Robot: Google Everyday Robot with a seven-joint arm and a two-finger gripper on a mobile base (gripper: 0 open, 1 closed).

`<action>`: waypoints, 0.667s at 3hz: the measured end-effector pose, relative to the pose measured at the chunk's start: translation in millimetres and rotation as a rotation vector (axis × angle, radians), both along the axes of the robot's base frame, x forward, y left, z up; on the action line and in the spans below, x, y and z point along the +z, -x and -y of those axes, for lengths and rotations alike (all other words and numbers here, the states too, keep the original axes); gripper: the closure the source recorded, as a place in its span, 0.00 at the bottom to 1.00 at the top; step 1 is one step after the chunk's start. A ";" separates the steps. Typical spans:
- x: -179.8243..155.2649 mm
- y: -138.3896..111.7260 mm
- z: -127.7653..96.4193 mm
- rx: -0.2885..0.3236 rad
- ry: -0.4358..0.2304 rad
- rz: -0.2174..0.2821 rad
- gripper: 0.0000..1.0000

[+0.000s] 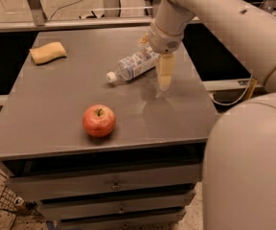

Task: Knock blue plastic bottle over

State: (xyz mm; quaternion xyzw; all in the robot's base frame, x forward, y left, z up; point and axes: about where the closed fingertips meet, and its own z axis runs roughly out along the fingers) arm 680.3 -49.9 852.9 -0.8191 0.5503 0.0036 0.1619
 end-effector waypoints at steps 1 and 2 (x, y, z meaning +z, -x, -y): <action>-1.4 19.4 46.4 -0.106 -0.029 0.000 0.00; -3.8 21.9 54.3 -0.119 -0.028 -0.004 0.00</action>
Offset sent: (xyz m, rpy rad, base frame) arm -0.0178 -0.0427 -0.0013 0.0268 0.0004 -0.0972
